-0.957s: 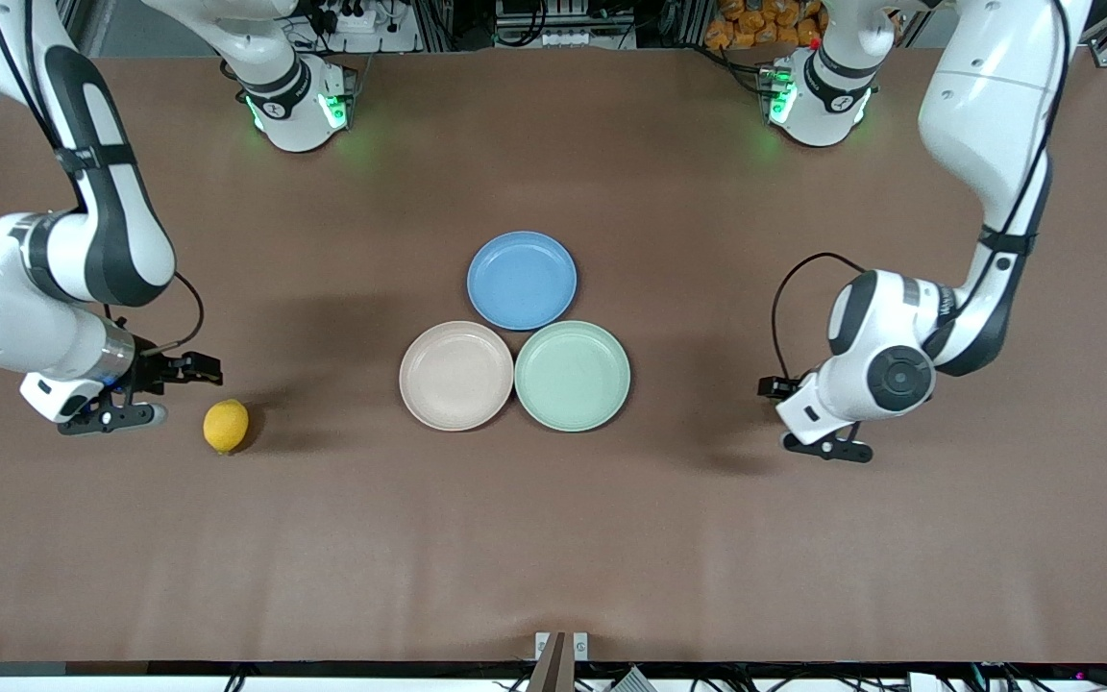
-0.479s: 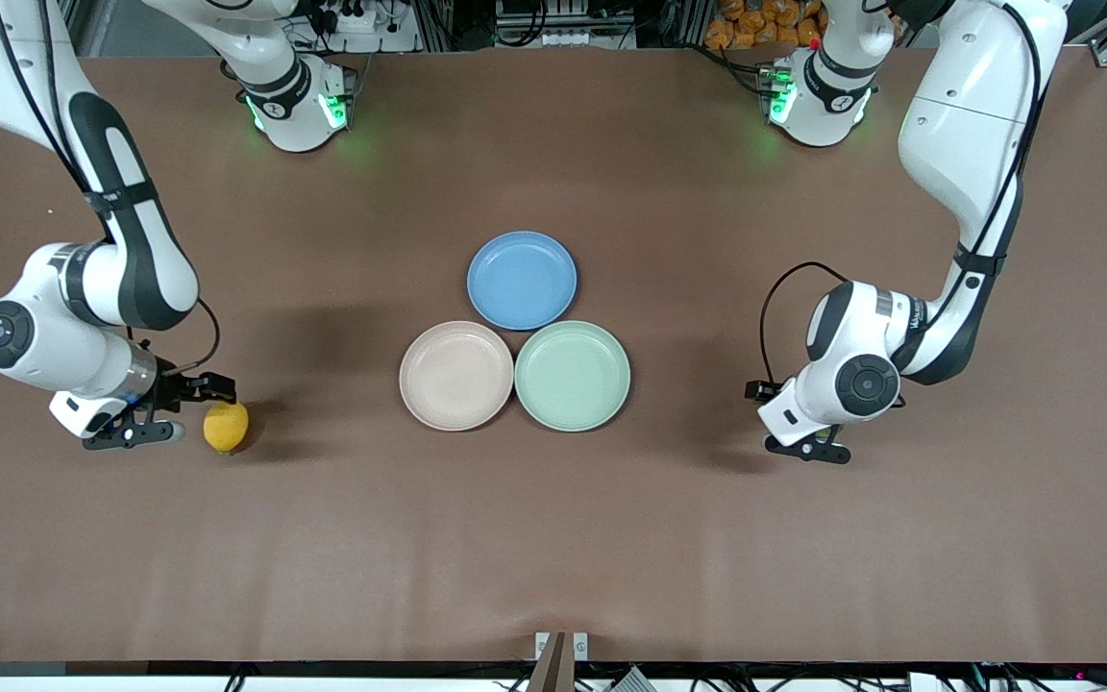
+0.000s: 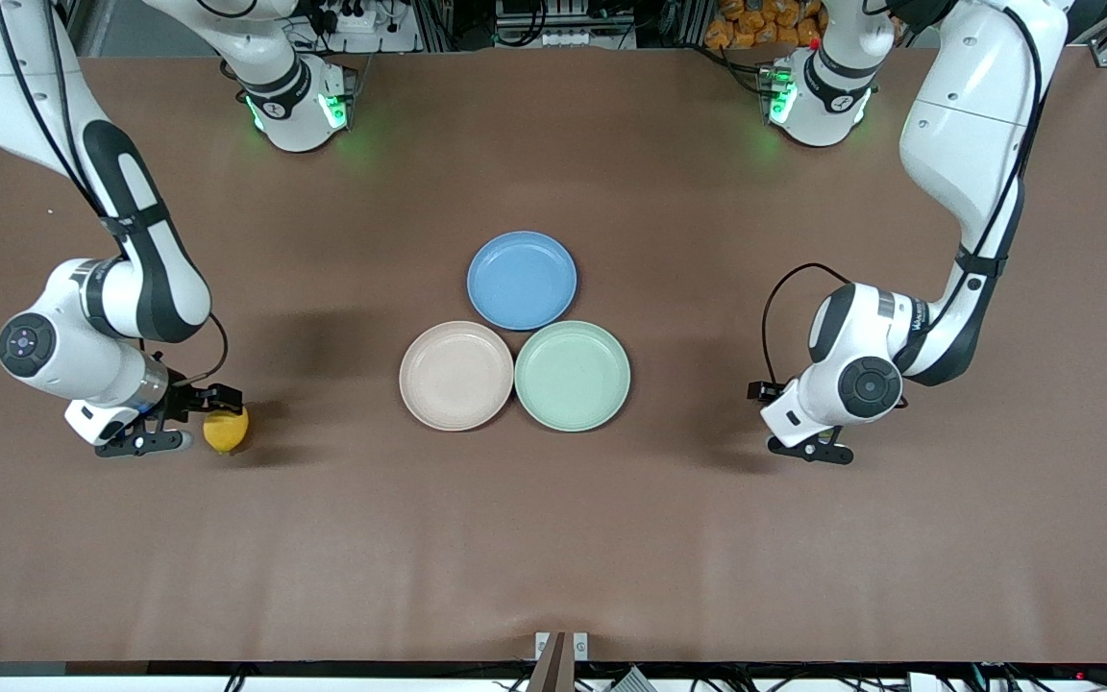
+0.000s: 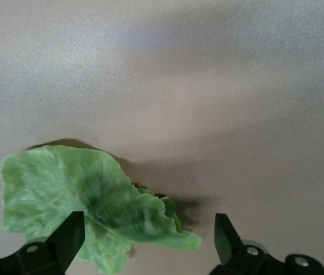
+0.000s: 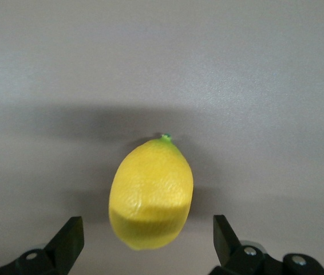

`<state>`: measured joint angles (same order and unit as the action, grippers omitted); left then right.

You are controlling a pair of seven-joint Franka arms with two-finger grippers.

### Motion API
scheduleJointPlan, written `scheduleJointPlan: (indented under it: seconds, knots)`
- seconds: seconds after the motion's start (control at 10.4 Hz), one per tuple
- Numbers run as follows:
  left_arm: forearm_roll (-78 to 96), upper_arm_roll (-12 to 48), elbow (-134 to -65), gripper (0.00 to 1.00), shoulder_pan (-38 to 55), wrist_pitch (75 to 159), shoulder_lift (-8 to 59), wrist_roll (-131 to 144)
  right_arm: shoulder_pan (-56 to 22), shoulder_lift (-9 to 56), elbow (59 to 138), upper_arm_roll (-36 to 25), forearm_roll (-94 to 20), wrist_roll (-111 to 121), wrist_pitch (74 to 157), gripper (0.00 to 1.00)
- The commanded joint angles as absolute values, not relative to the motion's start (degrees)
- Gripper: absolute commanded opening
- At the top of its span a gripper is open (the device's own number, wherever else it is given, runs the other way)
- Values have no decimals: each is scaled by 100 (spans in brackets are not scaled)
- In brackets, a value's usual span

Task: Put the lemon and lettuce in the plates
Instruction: 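Close the right gripper on the yellow lemon and lift the lettuce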

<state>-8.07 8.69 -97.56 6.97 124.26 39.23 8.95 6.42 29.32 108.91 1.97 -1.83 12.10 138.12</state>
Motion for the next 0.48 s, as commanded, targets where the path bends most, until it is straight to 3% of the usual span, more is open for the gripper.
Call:
scheduleJointPlan:
  seconds: [0.0, 0.38]
  knots:
    - [-976, 879, -9712, 90, 659, 12463, 3981, 932, 712, 3146, 10863, 237, -229, 1169, 14097, 100]
    - [-967, 879, -9729, 0, 685, 12463, 4025, 1037, 721, 3366, 10863, 237, -229, 1169, 14378, 100]
